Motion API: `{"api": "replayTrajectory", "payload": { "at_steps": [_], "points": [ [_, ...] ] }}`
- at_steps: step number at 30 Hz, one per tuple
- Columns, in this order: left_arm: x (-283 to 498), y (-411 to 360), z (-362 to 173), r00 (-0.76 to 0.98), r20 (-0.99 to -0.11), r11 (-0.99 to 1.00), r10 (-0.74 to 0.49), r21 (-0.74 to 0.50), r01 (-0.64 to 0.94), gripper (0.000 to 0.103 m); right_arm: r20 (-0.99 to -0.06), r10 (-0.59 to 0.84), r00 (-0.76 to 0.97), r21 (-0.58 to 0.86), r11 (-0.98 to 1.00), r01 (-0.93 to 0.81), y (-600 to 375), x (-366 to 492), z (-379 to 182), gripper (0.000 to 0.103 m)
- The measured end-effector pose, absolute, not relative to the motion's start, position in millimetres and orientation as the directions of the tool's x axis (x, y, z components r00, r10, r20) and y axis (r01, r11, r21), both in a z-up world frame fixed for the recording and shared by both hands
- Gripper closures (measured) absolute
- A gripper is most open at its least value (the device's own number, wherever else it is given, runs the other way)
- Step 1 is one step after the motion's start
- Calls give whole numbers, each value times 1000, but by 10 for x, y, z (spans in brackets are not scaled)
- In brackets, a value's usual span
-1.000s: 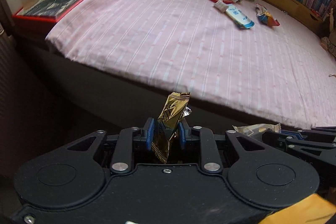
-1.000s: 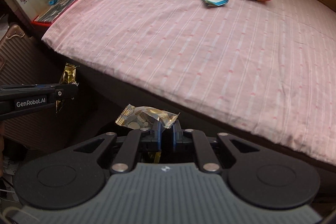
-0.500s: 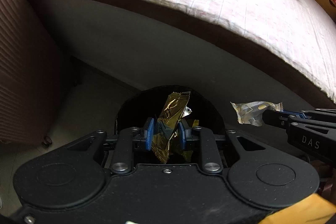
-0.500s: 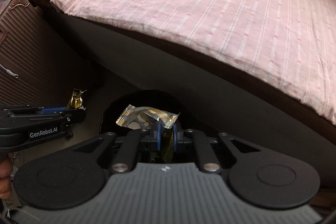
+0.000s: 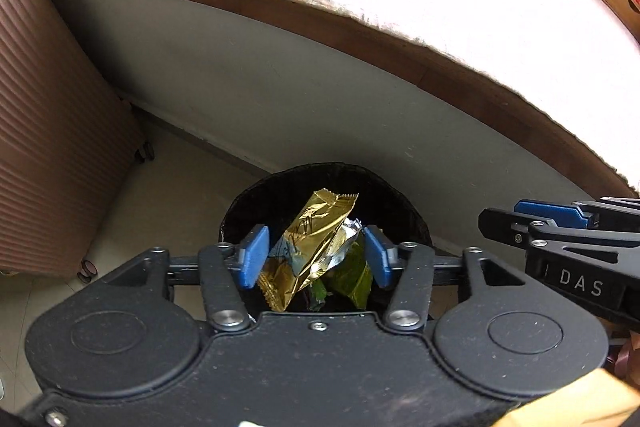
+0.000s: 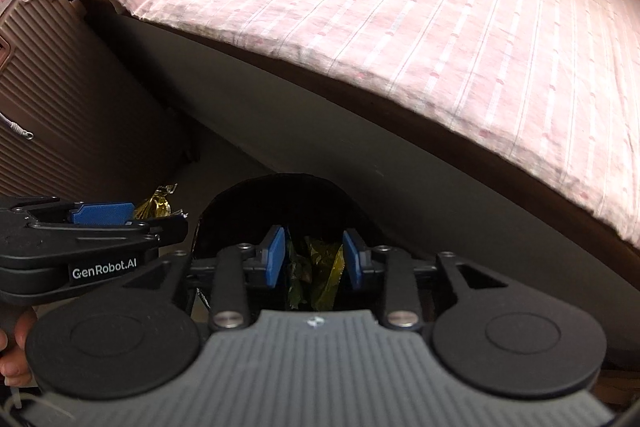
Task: Collect trash
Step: 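Bring both open tools back up over the bed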
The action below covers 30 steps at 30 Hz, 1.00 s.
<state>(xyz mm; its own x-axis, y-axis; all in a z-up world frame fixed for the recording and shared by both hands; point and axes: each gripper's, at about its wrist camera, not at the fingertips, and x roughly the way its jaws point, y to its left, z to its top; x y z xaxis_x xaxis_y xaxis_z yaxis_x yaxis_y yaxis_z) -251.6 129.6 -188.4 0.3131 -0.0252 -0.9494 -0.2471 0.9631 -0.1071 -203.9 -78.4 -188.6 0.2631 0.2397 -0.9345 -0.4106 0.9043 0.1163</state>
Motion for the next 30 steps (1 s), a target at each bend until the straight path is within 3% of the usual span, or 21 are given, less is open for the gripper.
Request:
{"api": "replayTrajectory", "payload": {
  "at_steps": [9, 21, 30],
  "points": [
    [-2431, 1260, -1844, 322, -946, 967, -28, -107, -230, 31, -924, 247, 292, 128, 919, -373, -862, -1960, -1806, 50],
    [-2060, 1105, -1282, 459, -888, 970, -38, -144, -197, 26, -864, 295, 407, 175, 936, -306, -1142, -1670, -1293, 47],
    [-1318, 766, -735, 578, -811, 965, -92, -216, -149, 22, -792, 232, 565, 139, 969, -203, -1712, -978, -779, 46]
  ]
}}
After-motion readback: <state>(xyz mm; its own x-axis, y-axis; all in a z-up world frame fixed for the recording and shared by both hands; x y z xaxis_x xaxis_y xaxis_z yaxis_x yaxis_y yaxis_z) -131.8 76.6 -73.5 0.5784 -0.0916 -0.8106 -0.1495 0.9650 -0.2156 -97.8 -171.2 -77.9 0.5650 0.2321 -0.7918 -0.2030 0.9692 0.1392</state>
